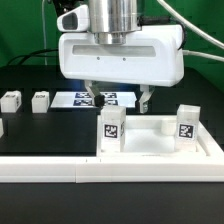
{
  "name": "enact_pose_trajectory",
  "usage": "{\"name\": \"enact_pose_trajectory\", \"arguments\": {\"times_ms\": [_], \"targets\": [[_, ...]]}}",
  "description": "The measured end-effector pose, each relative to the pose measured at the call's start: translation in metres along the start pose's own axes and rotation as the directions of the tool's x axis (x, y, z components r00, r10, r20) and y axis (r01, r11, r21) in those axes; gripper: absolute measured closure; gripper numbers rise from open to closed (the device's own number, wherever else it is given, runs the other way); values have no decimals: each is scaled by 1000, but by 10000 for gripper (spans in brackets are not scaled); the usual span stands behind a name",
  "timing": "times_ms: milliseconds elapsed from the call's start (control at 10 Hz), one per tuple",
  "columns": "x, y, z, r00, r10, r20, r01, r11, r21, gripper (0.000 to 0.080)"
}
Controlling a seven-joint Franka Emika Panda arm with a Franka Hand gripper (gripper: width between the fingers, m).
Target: Assemble square table
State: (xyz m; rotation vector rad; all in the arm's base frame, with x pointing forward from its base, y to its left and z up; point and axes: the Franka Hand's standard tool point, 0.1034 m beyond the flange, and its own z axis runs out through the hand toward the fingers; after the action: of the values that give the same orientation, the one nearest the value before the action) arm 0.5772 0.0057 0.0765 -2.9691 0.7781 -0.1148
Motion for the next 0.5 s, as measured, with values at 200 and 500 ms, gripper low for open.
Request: {"name": "enact_pose_trajectory", "arguments": {"times_ms": [200,500], "targets": [[2,23,7,945,-327,-24,327,945,-5,151],[2,29,10,894,-448,-20,448,894,-23,151]]}}
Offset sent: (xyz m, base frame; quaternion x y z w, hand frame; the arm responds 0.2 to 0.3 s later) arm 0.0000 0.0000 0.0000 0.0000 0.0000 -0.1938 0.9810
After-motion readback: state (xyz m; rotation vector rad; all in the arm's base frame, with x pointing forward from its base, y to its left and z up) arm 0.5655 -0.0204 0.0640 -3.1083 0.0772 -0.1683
